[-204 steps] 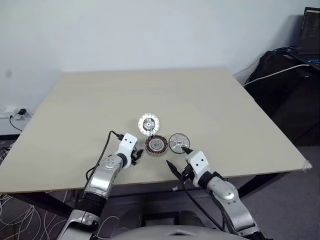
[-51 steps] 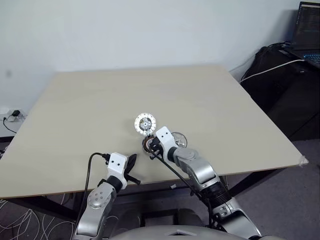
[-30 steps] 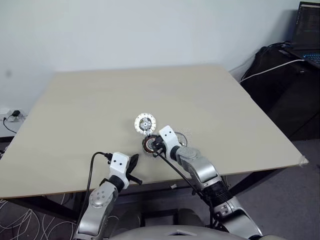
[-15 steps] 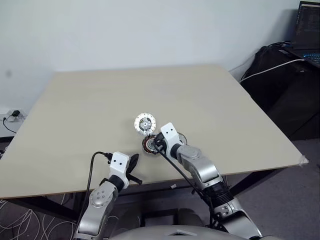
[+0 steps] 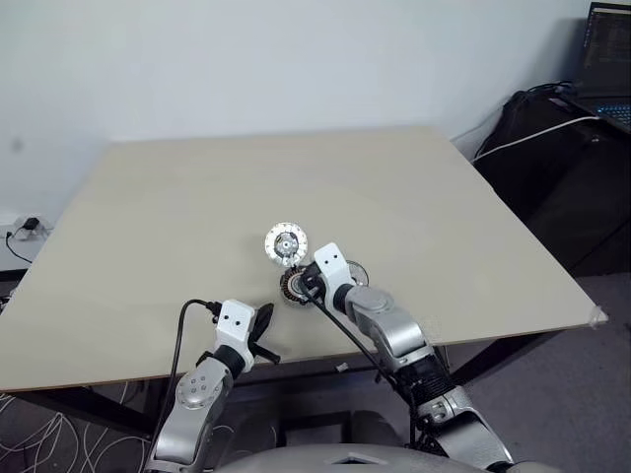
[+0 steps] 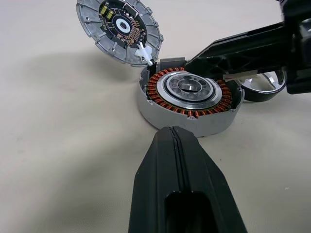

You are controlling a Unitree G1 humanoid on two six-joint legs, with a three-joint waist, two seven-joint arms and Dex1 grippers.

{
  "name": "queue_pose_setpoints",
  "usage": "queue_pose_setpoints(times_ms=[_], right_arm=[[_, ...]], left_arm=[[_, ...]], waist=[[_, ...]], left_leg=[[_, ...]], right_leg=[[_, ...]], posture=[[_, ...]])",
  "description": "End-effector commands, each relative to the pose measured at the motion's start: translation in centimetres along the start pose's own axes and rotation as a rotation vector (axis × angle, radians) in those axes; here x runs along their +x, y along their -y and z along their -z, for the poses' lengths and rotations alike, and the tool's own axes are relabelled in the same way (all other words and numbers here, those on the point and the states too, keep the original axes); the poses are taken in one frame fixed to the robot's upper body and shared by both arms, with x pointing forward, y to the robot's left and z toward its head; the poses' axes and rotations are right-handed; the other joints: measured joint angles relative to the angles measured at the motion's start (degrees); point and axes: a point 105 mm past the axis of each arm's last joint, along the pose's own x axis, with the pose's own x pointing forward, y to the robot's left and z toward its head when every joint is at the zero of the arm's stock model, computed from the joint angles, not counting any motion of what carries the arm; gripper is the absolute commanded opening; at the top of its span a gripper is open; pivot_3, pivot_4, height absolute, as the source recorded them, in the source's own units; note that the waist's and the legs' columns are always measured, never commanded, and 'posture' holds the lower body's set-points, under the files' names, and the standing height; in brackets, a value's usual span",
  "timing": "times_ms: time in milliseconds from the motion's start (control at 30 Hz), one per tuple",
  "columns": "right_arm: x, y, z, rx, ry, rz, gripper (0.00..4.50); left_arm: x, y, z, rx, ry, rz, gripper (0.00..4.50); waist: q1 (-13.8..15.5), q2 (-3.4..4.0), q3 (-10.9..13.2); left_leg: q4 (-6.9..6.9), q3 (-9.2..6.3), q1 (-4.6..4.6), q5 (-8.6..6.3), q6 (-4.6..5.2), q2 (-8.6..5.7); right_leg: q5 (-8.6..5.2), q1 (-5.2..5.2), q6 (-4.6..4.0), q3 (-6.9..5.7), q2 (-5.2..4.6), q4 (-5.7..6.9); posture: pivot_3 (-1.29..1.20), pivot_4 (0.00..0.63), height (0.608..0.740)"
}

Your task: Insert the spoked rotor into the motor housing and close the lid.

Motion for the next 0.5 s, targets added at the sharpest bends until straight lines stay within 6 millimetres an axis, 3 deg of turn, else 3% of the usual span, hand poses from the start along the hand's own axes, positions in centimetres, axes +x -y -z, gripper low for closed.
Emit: queue_pose_setpoints(times_ms=[33,500], right_arm=[[0.12,0.39,-1.66,-0.022,0.056,0.016,0.02],[0.30,-0.24,-1.00,-0.034,0.029,-0.018,0.02]], left_arm=[[0.12,0.04,-1.23,0.011,0.045,0.001,0.00],[0.18,-0.11,-1.32,0.013,0.047,-0.002,0.00]], waist=[[0.00,0.00,0.00],[-0.22,0.01,0.01]], left_leg=[[0.00,0.00,0.00,0.00,0.00,0.00],[-0.02,0.00,0.00,0.00,0.00,0.00]], right_leg=[[0.00,0.00,0.00,0.00,0.00,0.00],[0.00,-0.01,0.00,0.00,0.00,0.00]], posture=[[0.00,0.000,0.740],[0.00,0.000,0.740]])
